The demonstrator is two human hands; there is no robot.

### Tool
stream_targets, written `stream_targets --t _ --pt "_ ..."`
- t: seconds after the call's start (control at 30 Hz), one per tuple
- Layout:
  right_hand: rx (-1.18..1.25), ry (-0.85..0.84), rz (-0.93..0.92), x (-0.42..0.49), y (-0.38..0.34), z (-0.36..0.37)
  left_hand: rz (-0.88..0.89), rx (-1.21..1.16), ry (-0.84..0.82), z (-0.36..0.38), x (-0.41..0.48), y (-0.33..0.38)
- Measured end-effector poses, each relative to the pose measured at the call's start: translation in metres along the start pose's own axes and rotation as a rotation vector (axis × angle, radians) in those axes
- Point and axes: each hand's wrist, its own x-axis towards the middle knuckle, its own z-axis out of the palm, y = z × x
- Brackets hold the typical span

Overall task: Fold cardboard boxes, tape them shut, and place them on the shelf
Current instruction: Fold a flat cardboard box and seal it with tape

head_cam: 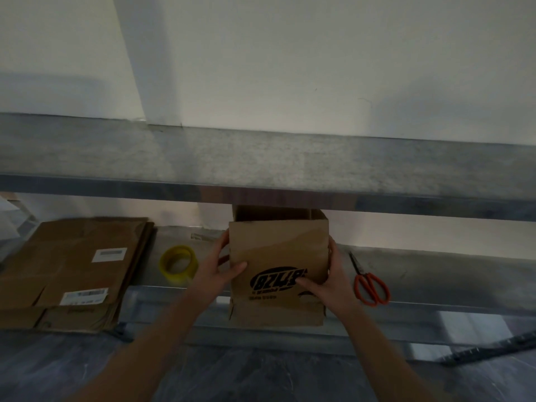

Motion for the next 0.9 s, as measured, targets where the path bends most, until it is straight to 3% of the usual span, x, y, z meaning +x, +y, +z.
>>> stream_targets --t 0.13,0.27,0.6,0.77,0.9 --pt "0.156 0.086 -0.013 -0.013 -0.001 0.0 0.062 0.1 -0.035 0.001 -0.005 0.002" --pt "0.131 0.042 0.002 -0.026 0.001 0.002 0.072 0.152 -0.077 -0.002 -0.019 -0.009" --pt "0.168 0.067 0.118 -0.016 -0.013 0.0 -0.011 0.085 0.039 -0.006 -0.019 -0.005" --pt "0.319 0.026 0.205 -0.009 -0.021 -0.008 -0.062 0.145 0.028 -0.01 0.003 0.006" --pt "0.207 -0.098 0.28 0.009 -0.028 -0.015 -0.066 0.236 -0.038 -0.017 0.019 0.016"
